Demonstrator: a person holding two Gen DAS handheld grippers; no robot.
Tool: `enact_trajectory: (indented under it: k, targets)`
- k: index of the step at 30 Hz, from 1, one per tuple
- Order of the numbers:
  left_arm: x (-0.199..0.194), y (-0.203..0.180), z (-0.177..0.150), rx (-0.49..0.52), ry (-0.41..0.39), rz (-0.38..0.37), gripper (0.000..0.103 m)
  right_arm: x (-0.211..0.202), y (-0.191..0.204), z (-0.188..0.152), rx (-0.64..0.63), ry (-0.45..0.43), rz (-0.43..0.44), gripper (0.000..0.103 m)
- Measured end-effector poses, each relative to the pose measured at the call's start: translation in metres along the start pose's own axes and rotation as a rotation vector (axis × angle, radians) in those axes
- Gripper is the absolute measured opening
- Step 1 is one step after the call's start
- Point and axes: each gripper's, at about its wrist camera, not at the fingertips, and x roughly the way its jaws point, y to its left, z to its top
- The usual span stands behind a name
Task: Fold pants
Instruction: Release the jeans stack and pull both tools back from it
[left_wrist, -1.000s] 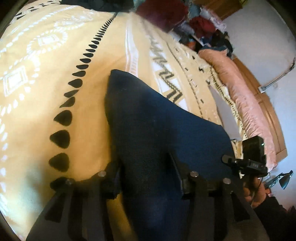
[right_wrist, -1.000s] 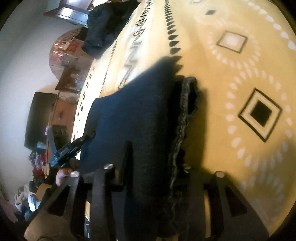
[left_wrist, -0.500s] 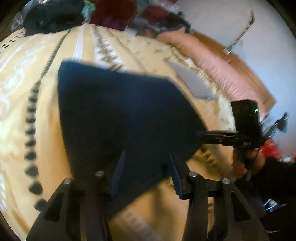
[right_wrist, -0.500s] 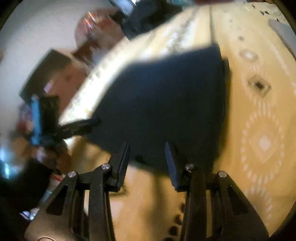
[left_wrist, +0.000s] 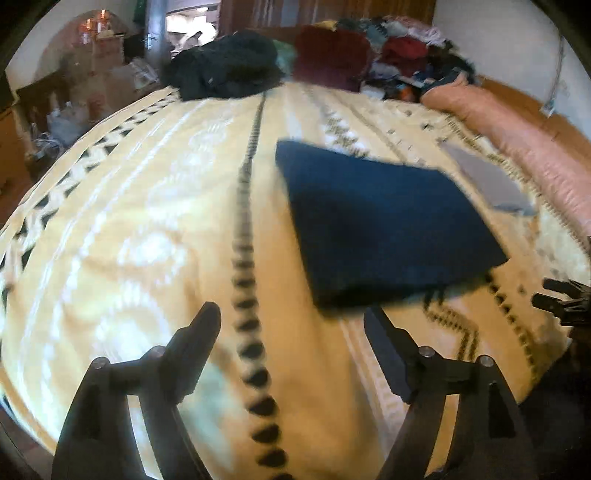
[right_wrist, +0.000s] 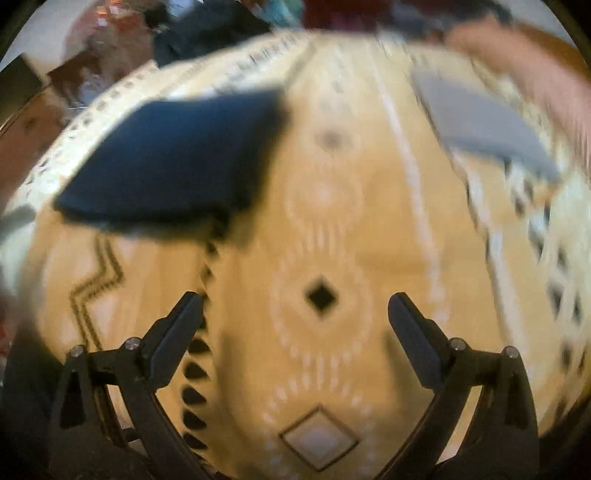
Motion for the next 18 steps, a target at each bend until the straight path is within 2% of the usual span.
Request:
enact_trajectory:
  k: [2, 3, 5, 7, 9, 12, 18]
  targets:
    - [0.015, -0.004, -0.017, -0.018, 0.054, 0.032, 0.082, 0.016, -0.004, -0.006, 0.047, 0.071, -0.032, 0.100]
    - [0.019, -0.001, -0.022, -0.022, 0.067, 0.047, 0.083, 0.020, -0.006, -0.009, 0.057, 0.077, -0.035, 0.100]
    - [0.032, -0.008, -0.025, -0.013, 0.099, 0.085, 0.097, 0.029, -0.007, -0.010, 0.059, 0.080, -0.058, 0.101]
    - [0.038, -0.013, -0.019, -0.019, 0.119, 0.084, 0.103, 0.039, -0.007, -0.006, 0.063, 0.117, -0.072, 0.103]
    - [0.045, -0.019, -0.017, 0.001, 0.147, 0.125, 0.103, 0.043, -0.004, -0.002, 0.052, 0.131, -0.085, 0.103]
    - [0.045, -0.019, -0.016, -0.034, 0.144, 0.151, 0.103, 0.046, -0.008, 0.000, 0.069, 0.125, -0.081, 0.103]
    - [0.051, -0.022, -0.015, -0.036, 0.133, 0.185, 0.103, 0.049, -0.004, -0.002, 0.077, 0.135, -0.092, 0.103]
